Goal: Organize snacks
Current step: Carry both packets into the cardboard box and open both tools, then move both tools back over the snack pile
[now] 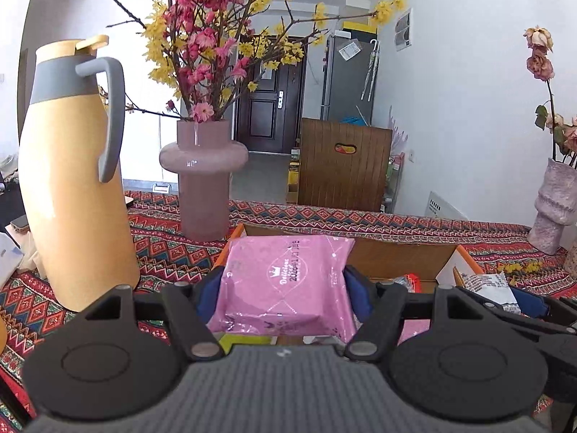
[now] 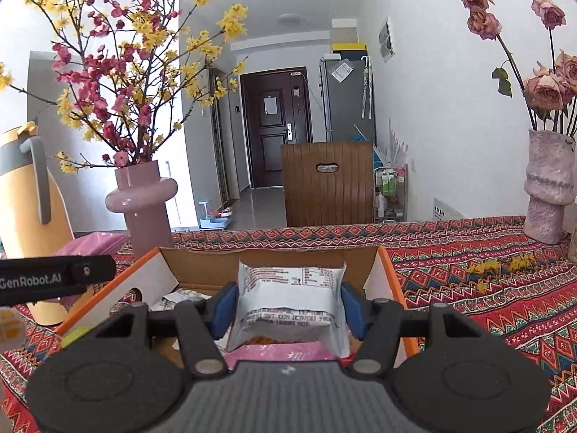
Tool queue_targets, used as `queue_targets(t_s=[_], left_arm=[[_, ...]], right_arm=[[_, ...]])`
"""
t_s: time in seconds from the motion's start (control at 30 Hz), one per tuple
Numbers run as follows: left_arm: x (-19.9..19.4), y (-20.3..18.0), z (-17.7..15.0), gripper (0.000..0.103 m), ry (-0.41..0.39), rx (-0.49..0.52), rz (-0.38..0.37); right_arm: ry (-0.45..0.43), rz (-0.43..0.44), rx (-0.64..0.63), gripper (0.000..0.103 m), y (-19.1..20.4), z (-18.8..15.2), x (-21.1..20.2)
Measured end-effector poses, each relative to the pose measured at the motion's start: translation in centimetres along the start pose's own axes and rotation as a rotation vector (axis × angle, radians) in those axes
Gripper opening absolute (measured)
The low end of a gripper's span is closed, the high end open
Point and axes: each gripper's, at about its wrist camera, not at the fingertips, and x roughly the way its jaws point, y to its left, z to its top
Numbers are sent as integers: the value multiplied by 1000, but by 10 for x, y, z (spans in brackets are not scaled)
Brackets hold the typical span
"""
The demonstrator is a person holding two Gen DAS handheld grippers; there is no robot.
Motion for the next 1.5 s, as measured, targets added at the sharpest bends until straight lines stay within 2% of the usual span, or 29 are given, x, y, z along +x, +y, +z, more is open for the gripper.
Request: queue_targets(t_s=[0.23, 0.37, 0.4, 0.43, 0.47, 0.53, 0.87, 1.13, 1.5], left_arm=[[15, 1, -10, 71, 36, 13, -10], [15, 4, -13, 84, 45, 1, -35], [13, 5, -13, 89, 37, -1, -39], [10, 6, -13, 98, 28, -5, -39], [7, 8, -12, 102, 17, -15, -35], [2, 10, -11, 103, -3, -25, -39], [-10, 11, -3, 103, -10, -42, -23], [-43, 11, 7, 103, -14, -42, -13], [-76, 23, -14, 103, 32, -18, -25]], right_arm=[[42, -37, -13, 60, -4, -15, 18], [46, -50, -9, 68, -6, -17, 17], [45, -54, -5, 71, -7, -17, 16], [45, -60, 2, 84, -8, -17, 14], [42, -61, 10, 98, -10, -17, 10], [34, -61, 30, 103, -13, -17, 5], [23, -43, 44, 103, -15, -10, -6], [-25, -19, 34, 103, -13, 4, -48], [48, 3, 32, 103, -15, -19, -83]])
